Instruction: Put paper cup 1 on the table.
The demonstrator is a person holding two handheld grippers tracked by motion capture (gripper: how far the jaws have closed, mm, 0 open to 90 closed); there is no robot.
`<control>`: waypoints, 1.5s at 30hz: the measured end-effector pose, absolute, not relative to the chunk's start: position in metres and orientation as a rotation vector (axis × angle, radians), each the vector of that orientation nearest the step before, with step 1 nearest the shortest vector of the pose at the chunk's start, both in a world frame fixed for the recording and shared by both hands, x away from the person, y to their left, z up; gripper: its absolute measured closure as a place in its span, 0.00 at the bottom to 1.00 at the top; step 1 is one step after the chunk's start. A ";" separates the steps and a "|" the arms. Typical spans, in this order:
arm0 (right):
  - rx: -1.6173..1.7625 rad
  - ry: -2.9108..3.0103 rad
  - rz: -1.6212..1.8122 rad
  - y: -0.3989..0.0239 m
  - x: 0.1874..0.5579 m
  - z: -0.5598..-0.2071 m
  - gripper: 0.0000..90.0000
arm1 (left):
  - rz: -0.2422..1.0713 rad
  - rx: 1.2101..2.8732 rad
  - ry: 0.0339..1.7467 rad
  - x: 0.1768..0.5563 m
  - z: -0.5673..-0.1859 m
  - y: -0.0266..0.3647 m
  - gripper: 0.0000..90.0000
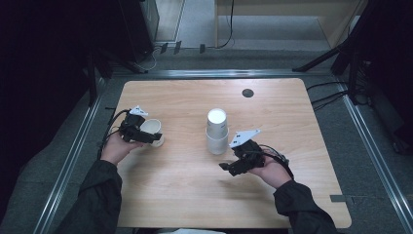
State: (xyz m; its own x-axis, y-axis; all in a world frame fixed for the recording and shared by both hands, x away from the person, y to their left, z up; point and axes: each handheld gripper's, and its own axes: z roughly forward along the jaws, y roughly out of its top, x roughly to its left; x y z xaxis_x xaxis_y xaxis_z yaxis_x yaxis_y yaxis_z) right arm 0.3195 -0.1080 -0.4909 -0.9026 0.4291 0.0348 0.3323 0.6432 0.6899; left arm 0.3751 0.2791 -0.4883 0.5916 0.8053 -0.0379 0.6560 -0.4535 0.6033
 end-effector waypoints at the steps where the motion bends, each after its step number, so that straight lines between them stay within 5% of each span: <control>1: 0.634 2.726 1.104 -0.108 0.320 -0.491 0.24 | 0.338 2.247 1.156 0.375 -0.489 0.279 0.24; 45: 0.602 2.745 1.080 -0.106 0.318 -0.492 0.24 | 0.257 2.205 1.189 0.376 -0.485 0.280 0.15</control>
